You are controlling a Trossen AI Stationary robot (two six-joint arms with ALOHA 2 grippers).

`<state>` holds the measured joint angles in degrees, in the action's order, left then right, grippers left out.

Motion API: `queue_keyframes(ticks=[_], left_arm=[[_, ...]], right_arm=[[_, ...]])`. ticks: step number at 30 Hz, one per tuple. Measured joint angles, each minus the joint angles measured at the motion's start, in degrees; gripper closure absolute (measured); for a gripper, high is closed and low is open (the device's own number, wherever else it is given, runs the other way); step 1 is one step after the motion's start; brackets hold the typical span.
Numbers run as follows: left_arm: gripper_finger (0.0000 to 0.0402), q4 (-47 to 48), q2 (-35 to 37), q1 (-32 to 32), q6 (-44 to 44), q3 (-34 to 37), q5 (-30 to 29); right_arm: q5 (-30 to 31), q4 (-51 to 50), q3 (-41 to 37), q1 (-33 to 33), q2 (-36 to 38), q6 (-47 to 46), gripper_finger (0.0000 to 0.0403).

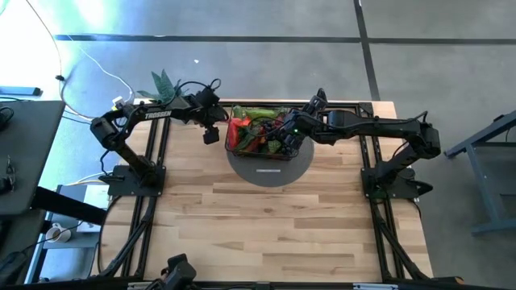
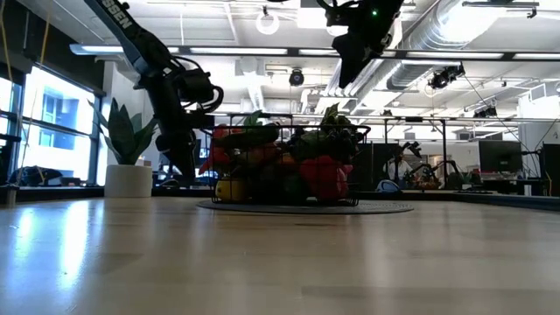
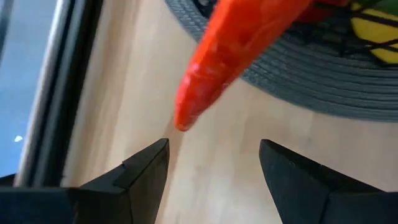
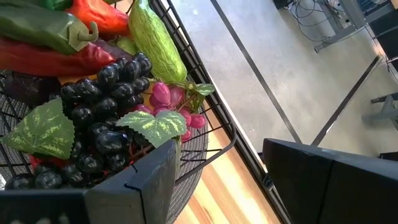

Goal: Build produce basket
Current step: Adjust the carrot on the wire basket

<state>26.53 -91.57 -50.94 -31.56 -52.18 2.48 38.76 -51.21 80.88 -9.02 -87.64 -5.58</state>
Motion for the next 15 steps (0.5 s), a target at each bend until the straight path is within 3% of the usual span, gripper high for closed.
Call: queue_keyframes(ticks=[15], left_arm=[[0.0173, -7.99, 0.0, 2.34, -0.58, 0.0, -1.33]], right_arm=[[0.0, 1.76, 0.0, 0.0, 0.0, 0.0, 0.0183]])
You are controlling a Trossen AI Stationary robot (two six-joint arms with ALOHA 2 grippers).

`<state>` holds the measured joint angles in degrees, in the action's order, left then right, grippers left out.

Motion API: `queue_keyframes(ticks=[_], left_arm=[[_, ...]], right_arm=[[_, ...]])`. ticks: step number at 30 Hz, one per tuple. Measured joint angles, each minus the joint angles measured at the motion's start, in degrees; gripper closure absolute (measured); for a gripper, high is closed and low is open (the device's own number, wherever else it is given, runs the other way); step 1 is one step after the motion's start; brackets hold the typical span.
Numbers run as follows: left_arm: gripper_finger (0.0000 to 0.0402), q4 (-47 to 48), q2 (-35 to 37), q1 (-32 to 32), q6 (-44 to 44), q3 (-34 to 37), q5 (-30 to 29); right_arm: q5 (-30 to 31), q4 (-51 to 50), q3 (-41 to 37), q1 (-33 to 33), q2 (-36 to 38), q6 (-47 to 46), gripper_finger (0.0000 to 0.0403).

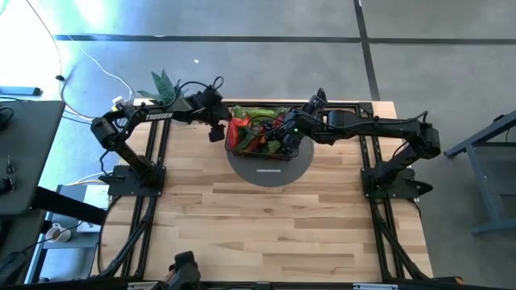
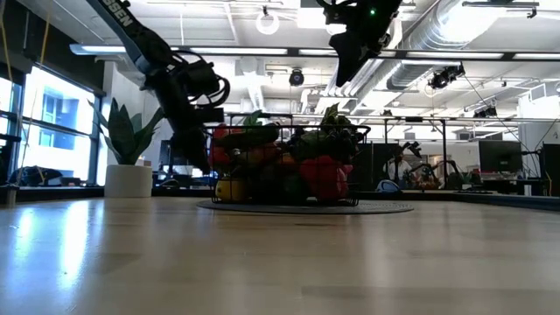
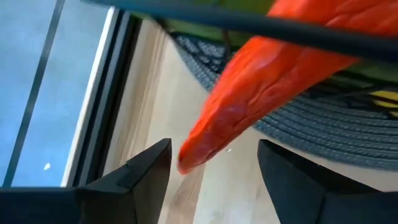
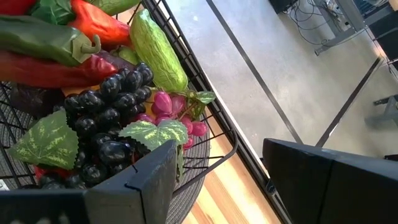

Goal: Build produce basket
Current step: Adjust the carrot on the wire basket

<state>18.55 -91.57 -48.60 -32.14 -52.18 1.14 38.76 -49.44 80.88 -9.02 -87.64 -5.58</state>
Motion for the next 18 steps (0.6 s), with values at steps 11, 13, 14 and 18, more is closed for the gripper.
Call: queue_keyframes(ticks=[11, 13, 14, 18], left_arm=[[0.0287, -1.2, -1.41, 0.3, -1.09, 0.0, -0.35], [0.0313, -1.31, -1.6, 0.71, -1.09, 0.0, -0.35], [0.0325, -1.81, -1.57, 1.0, -1.09, 0.0, -0.32], [0.0364, -2.86, -1.57, 2.36, -1.11, -0.43, -0.49]], right_arm=[[0.02, 0.54, -0.02, 0.0, -0.01, -0.61, 0.0183], [0.02, 0.71, -0.02, 0.0, -0.01, -0.61, 0.0183], [0.02, 0.69, -0.02, 0.0, -0.02, -0.62, 0.0183], [0.02, 0.73, -0.02, 0.0, -0.02, -0.62, 0.0183]])
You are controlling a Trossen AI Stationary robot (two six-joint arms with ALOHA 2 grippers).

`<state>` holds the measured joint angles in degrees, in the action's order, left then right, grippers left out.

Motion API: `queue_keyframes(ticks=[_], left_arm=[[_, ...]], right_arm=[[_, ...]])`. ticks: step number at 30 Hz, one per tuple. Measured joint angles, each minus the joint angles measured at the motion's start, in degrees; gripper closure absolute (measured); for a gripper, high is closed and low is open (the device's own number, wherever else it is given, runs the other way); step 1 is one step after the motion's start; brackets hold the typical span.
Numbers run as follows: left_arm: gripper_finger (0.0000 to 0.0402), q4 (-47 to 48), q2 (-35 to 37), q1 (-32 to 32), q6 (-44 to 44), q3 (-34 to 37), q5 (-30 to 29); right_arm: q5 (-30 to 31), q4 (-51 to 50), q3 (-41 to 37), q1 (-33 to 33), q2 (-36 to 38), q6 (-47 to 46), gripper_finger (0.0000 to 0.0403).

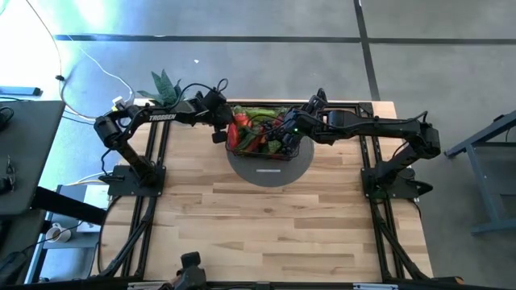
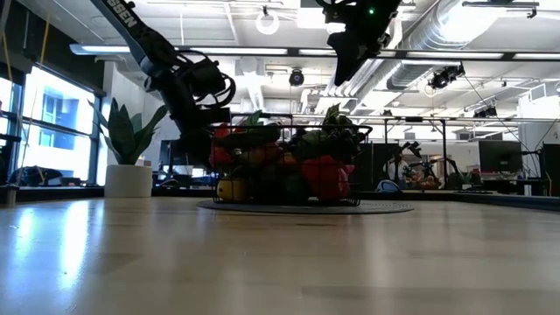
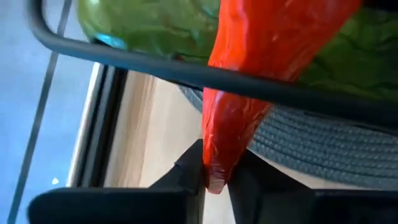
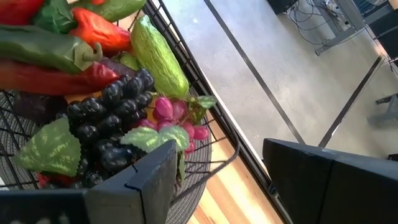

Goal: Build produce basket
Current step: Adjust the carrot on the wire basket

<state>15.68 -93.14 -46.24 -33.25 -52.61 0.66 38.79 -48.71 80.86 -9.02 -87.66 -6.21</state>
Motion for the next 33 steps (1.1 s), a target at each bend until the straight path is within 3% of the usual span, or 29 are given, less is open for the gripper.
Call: queue_keyframes(ticks=[4, 8, 18, 27, 33], left_arm=[[0.0374, -0.54, 0.0, 1.32, -0.14, -0.86, -0.04], [0.0359, -0.52, 0.0, 2.3, -0.15, -1.76, -0.08], [0.0362, -0.53, 0.0, 3.32, -0.5, -2.24, -2.55], [0.036, -0.55, 0.0, 3.35, -0.46, -2.24, -2.75], [0.036, -0.55, 0.0, 3.53, -0.44, -2.24, -2.89]], right_arm=[[-0.01, 0.7, 0.0, 0.0, 0.0, -0.16, 0.0183], [-1.13, 5.01, 0.0, -0.5, 0.0, -1.58, 0.0183], [-21.36, 23.14, 0.0, -8.59, -2.6, -9.35, 0.0183], [-36.28, 37.8, 0.0, -12.17, -10.17, -12.2, 0.0167], [-38.45, 40.36, -0.02, -13.09, -13.81, -13.07, 0.0134]])
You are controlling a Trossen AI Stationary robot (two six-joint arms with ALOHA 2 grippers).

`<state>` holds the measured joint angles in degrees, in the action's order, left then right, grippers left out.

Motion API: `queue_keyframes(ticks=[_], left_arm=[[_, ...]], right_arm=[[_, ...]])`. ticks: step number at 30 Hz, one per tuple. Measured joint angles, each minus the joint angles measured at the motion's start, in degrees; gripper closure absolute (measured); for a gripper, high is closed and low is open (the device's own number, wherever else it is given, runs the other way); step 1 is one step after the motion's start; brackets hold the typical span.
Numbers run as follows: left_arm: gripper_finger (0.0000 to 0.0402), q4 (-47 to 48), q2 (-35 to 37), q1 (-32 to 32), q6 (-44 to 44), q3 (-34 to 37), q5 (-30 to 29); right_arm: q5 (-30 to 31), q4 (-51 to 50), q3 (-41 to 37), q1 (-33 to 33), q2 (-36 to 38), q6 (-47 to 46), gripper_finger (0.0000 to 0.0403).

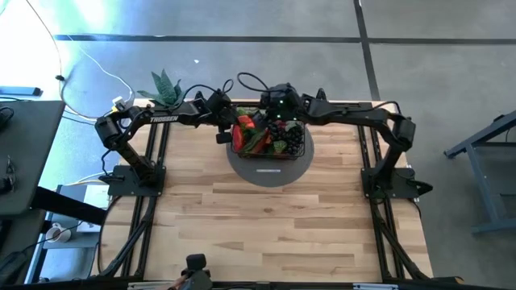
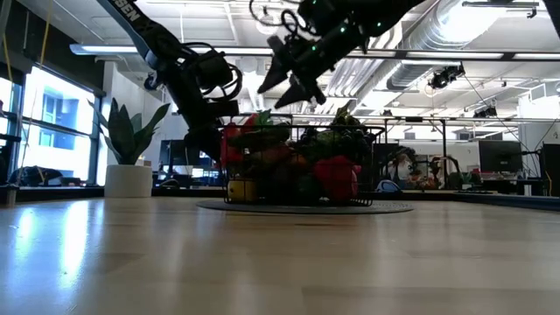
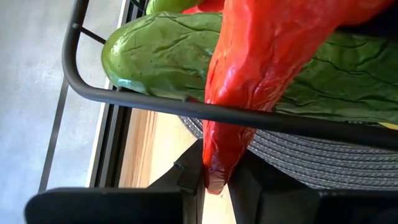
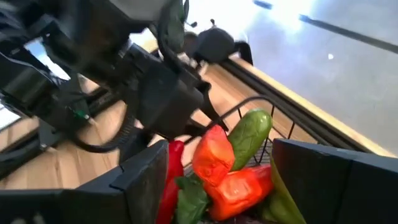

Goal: Build produce basket
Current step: Adjust the carrot on the wire basket

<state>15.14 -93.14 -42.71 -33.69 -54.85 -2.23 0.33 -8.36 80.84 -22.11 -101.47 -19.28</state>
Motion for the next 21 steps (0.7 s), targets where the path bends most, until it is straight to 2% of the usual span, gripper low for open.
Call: queue_keyframes(ticks=[10, 21], left_arm=[[0.0359, -0.02, 0.0, 0.14, 0.02, -0.02, -0.14], [0.0359, -0.08, 0.0, 0.14, 0.02, -0.02, -0.26]], right_arm=[[-0.89, 5.06, 0.0, 0.13, -5.3, 1.25, 0.0126], [-1.9, 6.44, 0.0, 0.13, -8.56, -2.68, 0.0126]])
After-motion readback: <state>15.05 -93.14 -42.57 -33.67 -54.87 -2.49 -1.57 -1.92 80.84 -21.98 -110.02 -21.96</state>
